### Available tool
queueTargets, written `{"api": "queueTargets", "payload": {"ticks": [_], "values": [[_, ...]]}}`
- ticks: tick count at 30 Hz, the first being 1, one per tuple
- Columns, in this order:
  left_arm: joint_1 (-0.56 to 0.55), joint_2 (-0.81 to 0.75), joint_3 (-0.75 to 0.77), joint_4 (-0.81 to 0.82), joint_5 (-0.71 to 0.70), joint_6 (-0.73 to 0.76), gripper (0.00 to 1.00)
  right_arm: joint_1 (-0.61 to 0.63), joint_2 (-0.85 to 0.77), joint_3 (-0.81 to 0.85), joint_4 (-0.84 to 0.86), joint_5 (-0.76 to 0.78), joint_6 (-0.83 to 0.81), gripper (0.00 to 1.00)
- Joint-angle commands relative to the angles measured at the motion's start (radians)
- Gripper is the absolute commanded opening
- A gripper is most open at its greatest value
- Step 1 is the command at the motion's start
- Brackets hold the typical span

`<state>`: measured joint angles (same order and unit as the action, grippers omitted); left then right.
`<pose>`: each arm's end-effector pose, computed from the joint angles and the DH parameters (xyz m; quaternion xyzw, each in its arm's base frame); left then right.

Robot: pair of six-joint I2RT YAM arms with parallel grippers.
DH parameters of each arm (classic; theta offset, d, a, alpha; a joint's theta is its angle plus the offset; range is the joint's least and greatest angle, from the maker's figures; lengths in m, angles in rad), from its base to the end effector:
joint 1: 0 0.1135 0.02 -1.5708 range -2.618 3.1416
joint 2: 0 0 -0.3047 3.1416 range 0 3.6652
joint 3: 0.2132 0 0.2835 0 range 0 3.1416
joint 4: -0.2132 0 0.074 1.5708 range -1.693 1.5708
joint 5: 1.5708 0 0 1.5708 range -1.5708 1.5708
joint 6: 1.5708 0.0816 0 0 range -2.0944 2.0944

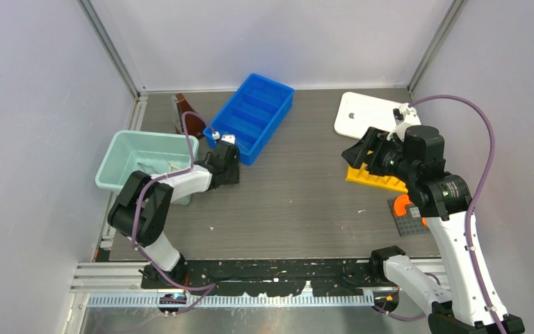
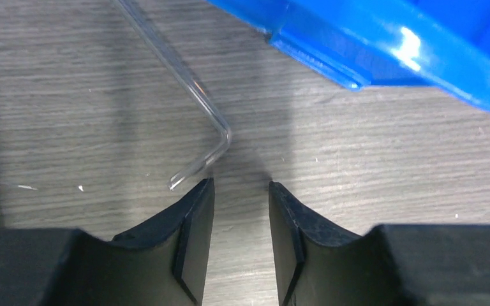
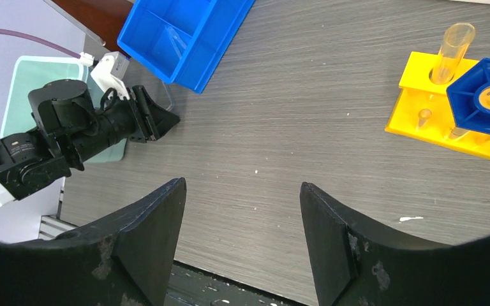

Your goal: Organize the chemistry lab equipment

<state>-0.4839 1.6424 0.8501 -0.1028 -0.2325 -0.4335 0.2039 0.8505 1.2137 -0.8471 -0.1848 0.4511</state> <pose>0.3407 -0.1578 0.1426 -0.0148 0.9378 -0.0477 0.3436 0.1862 0.0538 0.4253 0.0577 0.8517 0.2404 0.4621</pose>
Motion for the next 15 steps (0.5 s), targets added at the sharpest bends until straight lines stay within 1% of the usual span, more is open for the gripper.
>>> {"api": "queueTargets", "payload": {"ticks": [1, 6, 9, 12, 15], "values": [[0.004, -0.052, -0.024, -0.026, 0.075, -0.042, 0.37, 0.005, -0.004, 0.043, -0.019, 0.016, -0.036, 0.72], [0.0, -0.094, -0.057, -0.062, 0.174, -0.096, 0.34, 0.005, 0.0, 0.063, -0.054, 0.022, -0.044, 0.72], [-0.012, -0.119, -0.074, -0.092, 0.202, -0.11, 0.34, 0.005, -0.004, 0.06, -0.061, 0.019, -0.043, 0.72], [-0.021, -0.167, -0.095, -0.115, 0.204, -0.115, 0.33, 0.005, -0.014, 0.036, -0.062, 0.021, -0.044, 0.72], [-0.021, -0.218, -0.1, -0.14, 0.13, -0.132, 0.32, 0.005, -0.022, 0.009, -0.069, 0.023, -0.044, 0.72]]}}
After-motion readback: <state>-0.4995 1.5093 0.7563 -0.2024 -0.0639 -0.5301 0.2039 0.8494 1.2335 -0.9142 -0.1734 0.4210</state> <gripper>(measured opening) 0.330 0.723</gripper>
